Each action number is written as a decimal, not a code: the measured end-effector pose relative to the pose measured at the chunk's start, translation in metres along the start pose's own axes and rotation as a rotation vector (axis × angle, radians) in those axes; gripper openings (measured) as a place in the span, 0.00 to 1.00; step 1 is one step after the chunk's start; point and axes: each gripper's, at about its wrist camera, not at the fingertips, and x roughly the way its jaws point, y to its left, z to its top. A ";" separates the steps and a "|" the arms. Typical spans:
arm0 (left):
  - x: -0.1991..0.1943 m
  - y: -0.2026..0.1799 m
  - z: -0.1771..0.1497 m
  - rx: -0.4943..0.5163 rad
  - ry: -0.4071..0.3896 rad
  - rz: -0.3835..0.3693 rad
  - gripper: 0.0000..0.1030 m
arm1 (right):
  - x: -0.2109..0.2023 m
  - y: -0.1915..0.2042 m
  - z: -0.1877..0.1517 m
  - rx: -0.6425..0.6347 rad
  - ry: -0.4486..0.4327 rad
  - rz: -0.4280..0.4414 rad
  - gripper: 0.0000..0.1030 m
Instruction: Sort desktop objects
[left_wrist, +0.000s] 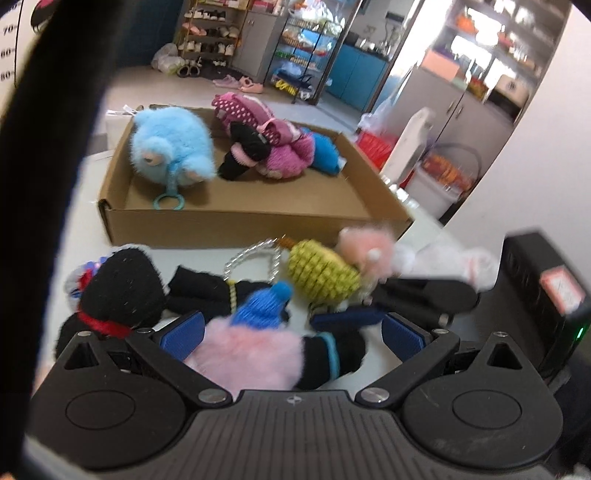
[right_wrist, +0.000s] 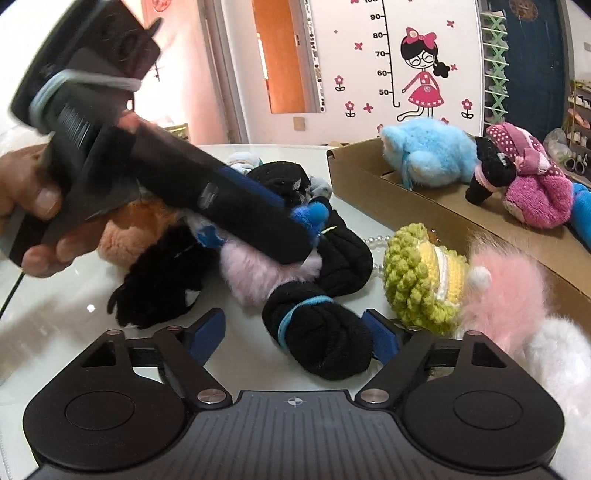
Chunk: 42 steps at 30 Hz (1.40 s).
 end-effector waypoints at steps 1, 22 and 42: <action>0.000 -0.001 -0.001 0.015 0.006 0.015 0.99 | 0.001 0.000 0.002 0.001 0.004 -0.012 0.69; 0.022 -0.025 -0.008 0.214 0.079 0.186 1.00 | -0.025 0.012 -0.017 -0.074 0.026 -0.091 0.49; 0.039 -0.036 -0.021 0.453 0.175 0.307 1.00 | -0.009 -0.005 -0.006 -0.059 0.012 -0.100 0.42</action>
